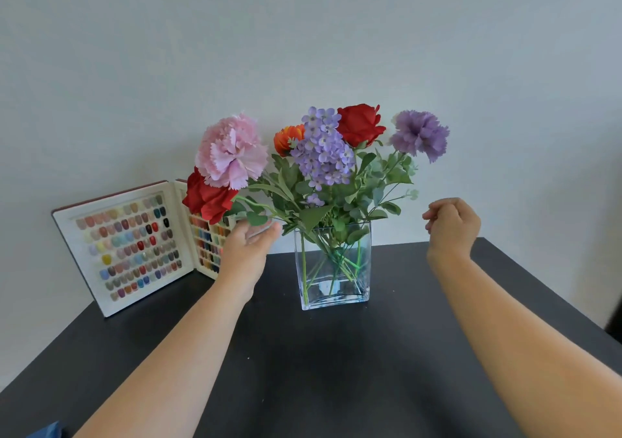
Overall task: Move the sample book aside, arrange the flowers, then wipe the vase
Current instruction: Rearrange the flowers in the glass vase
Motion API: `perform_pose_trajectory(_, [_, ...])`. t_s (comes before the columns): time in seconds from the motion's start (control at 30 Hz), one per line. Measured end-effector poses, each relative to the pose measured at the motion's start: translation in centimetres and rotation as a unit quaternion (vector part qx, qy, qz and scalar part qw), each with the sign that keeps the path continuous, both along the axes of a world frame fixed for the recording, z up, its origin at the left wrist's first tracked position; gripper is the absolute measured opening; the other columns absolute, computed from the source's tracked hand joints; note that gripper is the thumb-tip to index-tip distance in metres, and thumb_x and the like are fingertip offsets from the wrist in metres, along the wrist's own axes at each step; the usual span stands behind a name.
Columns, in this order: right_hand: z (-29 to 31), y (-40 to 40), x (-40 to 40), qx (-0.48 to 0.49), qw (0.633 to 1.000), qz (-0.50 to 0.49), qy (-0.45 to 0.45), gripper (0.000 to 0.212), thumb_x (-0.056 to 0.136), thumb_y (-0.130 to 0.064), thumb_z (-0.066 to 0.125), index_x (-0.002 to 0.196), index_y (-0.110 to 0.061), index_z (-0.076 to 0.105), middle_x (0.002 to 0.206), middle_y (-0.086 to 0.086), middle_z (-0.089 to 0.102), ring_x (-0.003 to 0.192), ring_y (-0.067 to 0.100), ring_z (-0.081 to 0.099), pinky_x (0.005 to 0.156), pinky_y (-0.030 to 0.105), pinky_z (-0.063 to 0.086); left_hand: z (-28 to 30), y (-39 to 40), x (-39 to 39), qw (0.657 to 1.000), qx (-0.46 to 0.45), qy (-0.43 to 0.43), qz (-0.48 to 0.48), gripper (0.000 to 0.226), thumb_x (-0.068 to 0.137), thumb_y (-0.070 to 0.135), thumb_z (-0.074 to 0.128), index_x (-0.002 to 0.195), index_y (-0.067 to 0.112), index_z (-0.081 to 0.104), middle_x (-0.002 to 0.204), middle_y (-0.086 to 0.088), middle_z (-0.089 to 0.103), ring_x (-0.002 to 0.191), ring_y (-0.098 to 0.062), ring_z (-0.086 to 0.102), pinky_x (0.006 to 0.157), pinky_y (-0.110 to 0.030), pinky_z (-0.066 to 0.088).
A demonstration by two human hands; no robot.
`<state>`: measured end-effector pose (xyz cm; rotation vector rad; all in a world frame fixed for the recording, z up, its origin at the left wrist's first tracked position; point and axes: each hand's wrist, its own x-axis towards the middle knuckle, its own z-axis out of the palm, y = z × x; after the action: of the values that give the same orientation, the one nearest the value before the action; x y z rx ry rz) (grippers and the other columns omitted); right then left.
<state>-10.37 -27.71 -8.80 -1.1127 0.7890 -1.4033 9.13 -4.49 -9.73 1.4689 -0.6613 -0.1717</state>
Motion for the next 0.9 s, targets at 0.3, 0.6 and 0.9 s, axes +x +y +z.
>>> perform_pose_trajectory(0.3, [2.9,-5.8,5.2,0.142,0.943,0.263,0.144,0.015,0.089,-0.017,0.056,0.100,-0.010,0.062,0.103,0.014,0.062,0.084,0.026,0.059,0.058,0.026,0.044,0.1,-2.0,1.1,0.998,-0.050,0.008,0.038,0.015,0.093,0.027,0.064,0.108,0.025,0.065,0.112,0.001,0.069,0.108,-0.018,0.064,0.104,-0.047,0.045])
perform_pose_trajectory(0.6, [2.8,-8.5,8.2,0.168,0.917,0.361,0.034,0.018,0.093,-0.027,0.058,0.100,-0.011,0.060,0.091,0.013,0.060,0.091,0.028,0.053,0.098,0.046,0.042,-0.1,-2.3,1.9,0.997,-0.049,-0.010,0.053,0.012,0.094,0.019,0.062,0.092,0.029,0.068,0.105,0.005,0.070,0.106,-0.018,0.065,0.102,-0.043,0.047])
perform_pose_trajectory(0.9, [4.0,-9.5,8.9,0.122,0.907,0.391,-0.101,0.016,0.098,-0.005,0.044,0.097,-0.009,0.060,0.080,0.005,0.060,0.061,0.014,0.057,0.056,0.022,0.044,-0.3,-2.7,2.4,0.996,-0.074,-0.015,0.048,0.012,0.094,0.017,0.061,0.097,0.028,0.067,0.108,0.005,0.069,0.107,-0.020,0.065,0.097,-0.038,0.048])
